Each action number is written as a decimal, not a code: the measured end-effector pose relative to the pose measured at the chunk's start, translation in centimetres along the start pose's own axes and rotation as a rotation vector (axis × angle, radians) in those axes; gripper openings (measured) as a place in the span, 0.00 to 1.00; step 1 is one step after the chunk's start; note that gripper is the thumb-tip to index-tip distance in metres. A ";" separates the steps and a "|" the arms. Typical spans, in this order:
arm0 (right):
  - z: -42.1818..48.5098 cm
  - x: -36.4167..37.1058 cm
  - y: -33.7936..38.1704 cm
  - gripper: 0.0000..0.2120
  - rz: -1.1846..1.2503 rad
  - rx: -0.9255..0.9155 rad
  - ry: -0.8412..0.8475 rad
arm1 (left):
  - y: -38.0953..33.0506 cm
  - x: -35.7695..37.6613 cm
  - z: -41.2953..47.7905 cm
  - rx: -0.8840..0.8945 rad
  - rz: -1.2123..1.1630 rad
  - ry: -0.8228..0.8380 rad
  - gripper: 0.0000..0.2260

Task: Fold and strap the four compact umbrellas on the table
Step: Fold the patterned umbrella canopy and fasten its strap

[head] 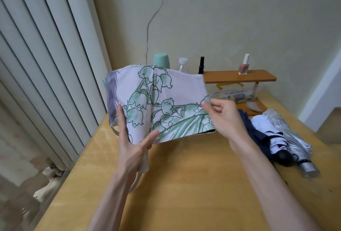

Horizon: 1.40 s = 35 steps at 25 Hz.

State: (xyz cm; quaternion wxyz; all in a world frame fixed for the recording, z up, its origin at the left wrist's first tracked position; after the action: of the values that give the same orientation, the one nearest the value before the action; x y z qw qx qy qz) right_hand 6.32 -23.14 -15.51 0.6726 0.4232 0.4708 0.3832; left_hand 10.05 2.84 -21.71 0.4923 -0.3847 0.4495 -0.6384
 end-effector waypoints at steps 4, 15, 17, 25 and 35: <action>-0.3 -0.1 1.5 0.13 0.033 -0.086 0.055 | 0.2 0.3 -0.2 -0.012 -0.118 -0.022 0.42; 1.3 5.2 14.1 0.23 0.006 -0.297 0.375 | -0.1 0.6 0.3 -0.036 0.091 0.383 0.69; 2.2 8.5 16.5 0.21 -0.180 -0.305 0.491 | -0.6 1.9 -0.2 -0.070 0.190 0.416 0.56; 6.2 13.8 17.4 0.22 -0.419 -0.233 0.607 | -2.3 4.4 -0.9 -0.244 -0.232 0.277 0.20; 8.0 4.0 13.4 0.21 -0.431 -0.208 0.206 | -2.4 4.7 -1.1 -0.167 -0.108 0.310 0.16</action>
State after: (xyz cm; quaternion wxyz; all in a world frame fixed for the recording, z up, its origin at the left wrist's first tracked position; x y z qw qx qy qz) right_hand 13.48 -16.47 -2.72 0.7272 0.2002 0.5742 0.3185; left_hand 7.31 -1.29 -19.57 0.3486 -0.3447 0.5503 -0.6759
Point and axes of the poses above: each hand's wrist, its own z-axis towards the middle knuckle, its own x-axis out of the palm, y = z × x, the point moved 5 cm from there along z, towards the middle knuckle, and after that the axes turned 10 degrees about y, right-handed, at the moved point
